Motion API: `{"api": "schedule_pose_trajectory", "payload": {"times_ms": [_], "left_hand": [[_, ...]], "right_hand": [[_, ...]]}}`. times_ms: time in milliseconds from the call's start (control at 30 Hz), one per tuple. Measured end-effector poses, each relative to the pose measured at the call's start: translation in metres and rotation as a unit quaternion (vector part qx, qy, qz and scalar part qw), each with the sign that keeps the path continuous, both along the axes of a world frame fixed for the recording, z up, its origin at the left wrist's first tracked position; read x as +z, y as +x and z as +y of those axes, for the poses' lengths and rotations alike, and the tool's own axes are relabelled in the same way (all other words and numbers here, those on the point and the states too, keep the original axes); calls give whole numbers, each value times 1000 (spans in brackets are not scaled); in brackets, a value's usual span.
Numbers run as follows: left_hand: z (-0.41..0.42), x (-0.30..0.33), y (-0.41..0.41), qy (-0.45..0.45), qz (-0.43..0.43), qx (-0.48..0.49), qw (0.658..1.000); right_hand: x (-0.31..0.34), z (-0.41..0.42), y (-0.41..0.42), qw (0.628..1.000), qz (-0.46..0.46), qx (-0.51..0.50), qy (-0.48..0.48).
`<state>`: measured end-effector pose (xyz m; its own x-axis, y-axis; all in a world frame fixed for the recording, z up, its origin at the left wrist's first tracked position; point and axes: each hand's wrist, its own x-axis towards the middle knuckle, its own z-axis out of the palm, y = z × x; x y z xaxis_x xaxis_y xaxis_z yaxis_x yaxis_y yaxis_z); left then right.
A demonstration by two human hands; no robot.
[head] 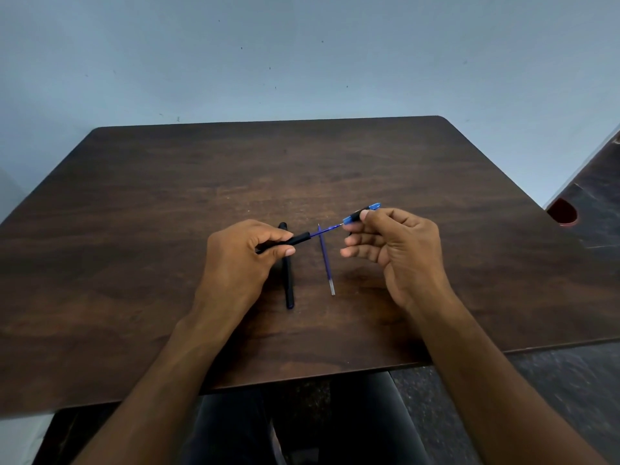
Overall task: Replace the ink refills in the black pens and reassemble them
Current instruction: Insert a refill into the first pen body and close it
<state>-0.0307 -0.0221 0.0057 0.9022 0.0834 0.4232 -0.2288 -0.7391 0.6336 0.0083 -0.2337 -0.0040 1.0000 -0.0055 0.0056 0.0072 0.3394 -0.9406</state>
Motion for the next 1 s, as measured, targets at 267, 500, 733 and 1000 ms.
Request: {"api": "schedule_pose_trajectory", "payload": {"times_ms": [267, 500, 733, 1000], "left_hand": [[-1, -2, 2, 4, -6, -6, 1000], [1, -7, 3, 1, -15, 0, 1000], [6, -13, 6, 9, -32, -4, 999], [9, -19, 9, 6, -58, -1, 998]], "right_hand": [[-2, 7, -4, 1000, -4, 5, -12], [-4, 10, -2, 999, -26, 16, -13], [-6, 15, -1, 999, -44, 5, -26], [-11, 18, 3, 996, -80, 12, -35]]}}
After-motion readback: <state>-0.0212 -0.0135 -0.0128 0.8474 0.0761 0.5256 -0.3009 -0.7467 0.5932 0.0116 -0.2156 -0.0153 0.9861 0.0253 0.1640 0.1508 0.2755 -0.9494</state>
